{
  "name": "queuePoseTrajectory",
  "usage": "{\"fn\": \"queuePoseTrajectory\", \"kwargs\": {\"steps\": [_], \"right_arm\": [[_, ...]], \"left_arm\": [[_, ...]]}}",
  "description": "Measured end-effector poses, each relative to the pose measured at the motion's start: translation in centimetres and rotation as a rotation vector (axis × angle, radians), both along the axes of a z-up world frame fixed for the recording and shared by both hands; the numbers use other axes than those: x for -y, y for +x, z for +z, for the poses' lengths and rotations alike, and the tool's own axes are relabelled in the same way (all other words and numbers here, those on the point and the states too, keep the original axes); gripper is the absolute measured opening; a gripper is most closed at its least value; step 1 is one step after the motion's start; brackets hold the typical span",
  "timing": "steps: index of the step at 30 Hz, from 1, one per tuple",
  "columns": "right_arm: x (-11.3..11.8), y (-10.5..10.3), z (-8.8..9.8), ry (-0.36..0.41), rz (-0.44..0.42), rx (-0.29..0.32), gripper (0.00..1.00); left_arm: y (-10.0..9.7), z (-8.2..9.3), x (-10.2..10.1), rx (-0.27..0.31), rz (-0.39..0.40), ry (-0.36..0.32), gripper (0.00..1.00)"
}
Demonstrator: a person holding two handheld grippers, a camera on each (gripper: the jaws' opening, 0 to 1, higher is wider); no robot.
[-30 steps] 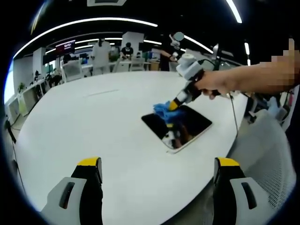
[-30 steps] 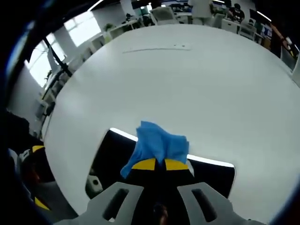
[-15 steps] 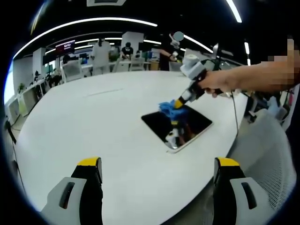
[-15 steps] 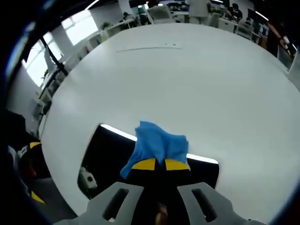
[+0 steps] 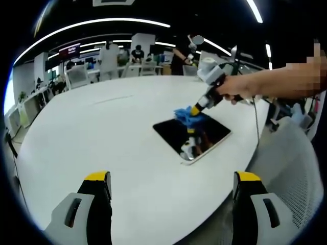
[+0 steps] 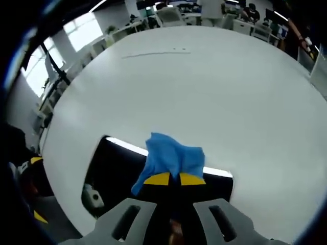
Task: Wipe the mirror surface with the cleaning cloth until all visible marks leave the cleaned area.
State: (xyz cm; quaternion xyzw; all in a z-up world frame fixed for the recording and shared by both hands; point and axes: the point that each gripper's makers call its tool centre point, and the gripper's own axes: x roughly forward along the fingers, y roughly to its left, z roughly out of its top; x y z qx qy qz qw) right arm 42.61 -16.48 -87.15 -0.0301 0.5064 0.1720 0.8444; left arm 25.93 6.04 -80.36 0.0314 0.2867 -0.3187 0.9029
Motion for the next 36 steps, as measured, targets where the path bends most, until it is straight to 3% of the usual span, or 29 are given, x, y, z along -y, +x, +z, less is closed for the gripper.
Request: {"fn": "queuePoseTrajectory", "kwargs": {"steps": [12, 19, 22, 30, 36], "right_arm": [[-0.2, -2.5, 0.4, -0.041, -0.002, 0.033, 0.00], [-0.1, -3.9, 0.4, -0.008, -0.029, 0.030, 0.00], [-0.5, -4.9, 0.4, 0.079, -0.085, 0.000, 0.00], [-0.7, -7.4, 0.3, 0.073, -0.077, -0.019, 0.00], [-0.9, -8.2, 0.3, 0.067, -0.066, -0.025, 0.00]], "left_arm": [[0.0, 0.0, 0.1, 0.004, 0.003, 0.001, 0.99], [-0.5, -0.2, 0.8, -0.003, -0.046, 0.022, 0.99], [-0.5, -0.2, 0.8, -0.005, -0.042, 0.011, 0.99], [-0.3, 0.1, 0.6, 0.004, -0.032, 0.002, 0.99], [-0.1, 0.3, 0.4, 0.015, -0.019, -0.004, 0.99]]}}
